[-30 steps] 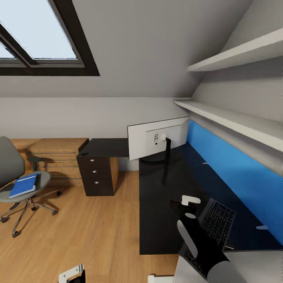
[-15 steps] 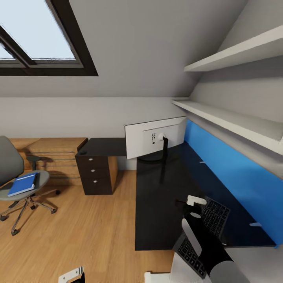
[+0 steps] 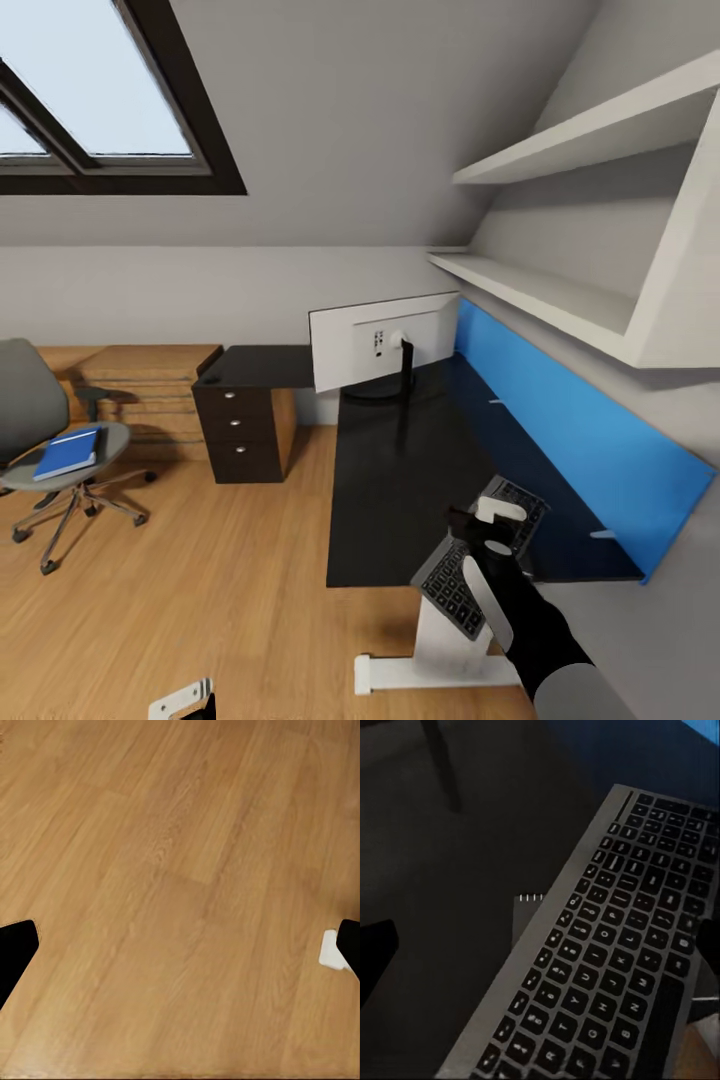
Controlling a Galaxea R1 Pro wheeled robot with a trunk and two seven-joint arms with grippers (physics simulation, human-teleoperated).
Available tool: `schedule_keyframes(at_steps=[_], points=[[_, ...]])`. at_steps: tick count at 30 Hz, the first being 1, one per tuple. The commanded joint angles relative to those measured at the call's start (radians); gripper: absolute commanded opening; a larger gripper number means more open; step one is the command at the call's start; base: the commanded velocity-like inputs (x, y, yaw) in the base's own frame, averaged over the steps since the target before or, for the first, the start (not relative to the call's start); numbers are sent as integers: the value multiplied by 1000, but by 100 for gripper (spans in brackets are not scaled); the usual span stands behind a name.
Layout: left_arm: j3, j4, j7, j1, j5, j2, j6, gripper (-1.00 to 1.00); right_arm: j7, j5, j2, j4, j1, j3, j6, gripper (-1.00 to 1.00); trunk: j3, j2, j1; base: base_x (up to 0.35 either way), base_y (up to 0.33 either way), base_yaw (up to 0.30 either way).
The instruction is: In the bedroom, organize the workspace by keeping the computer under the desk, ensuring the monitor is on the desk, placing the keyboard on the desk next to the monitor, placing the mouse on the desk next to the keyboard, moving the folder from the swivel chair onto the desk next to the mouse, stacking the notebook on top of the folder with the pen on top of the notebook, and positioning the swivel chair next to the desk.
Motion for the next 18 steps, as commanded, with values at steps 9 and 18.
schedule_keyframes(at_steps=[9,18], points=[[-4,0,6,-1,11,1,-5,100,-9,-6,0,-1,-1,2,-4,100,-2,-1,0,-332,-3,0],[-4,0,6,-1,11,1,-5,100,-8,-8,-3,97,-6,-2,-4,100,-2,-1,0,-319,-77,0]])
